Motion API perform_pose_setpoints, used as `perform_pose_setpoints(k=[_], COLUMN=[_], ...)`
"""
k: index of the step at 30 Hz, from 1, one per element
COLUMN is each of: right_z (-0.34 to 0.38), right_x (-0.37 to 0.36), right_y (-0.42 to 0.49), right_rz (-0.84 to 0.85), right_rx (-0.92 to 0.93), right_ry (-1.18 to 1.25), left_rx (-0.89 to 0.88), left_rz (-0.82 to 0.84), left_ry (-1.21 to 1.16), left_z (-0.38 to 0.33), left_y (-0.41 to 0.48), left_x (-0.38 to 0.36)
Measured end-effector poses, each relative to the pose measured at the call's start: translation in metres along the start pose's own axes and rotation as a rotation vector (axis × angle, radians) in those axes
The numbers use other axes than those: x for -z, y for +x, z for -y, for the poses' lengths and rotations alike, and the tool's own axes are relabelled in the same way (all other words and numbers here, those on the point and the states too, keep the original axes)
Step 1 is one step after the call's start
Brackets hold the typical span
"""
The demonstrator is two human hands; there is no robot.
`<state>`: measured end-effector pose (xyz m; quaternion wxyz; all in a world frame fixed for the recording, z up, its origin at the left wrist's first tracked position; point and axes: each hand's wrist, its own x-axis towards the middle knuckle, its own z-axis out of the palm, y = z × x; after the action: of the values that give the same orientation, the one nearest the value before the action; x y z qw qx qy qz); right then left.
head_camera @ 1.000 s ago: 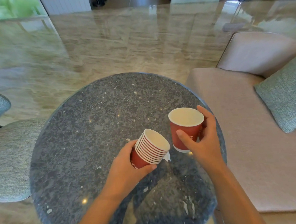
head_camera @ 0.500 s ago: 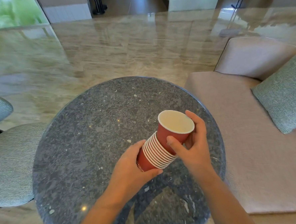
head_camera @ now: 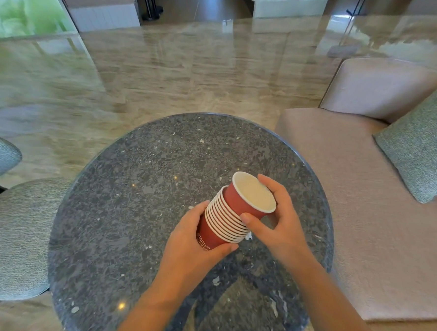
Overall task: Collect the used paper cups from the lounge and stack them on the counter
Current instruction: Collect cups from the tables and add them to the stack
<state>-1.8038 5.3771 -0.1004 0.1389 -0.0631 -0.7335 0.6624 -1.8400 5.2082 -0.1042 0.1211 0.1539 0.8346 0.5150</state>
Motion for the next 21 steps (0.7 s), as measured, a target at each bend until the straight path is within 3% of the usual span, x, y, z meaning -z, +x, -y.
perform_pose_setpoints(k=[21], right_z=[-0.0004], right_x=[0.0095], right_y=[0.0012], right_rz=[0.095], right_rx=[-0.046], right_ry=[-0.137], left_rx=[-0.036], left_rz=[0.021], left_ry=[0.000], left_z=[-0.0040], left_y=[-0.0030], left_x=[-0.0020])
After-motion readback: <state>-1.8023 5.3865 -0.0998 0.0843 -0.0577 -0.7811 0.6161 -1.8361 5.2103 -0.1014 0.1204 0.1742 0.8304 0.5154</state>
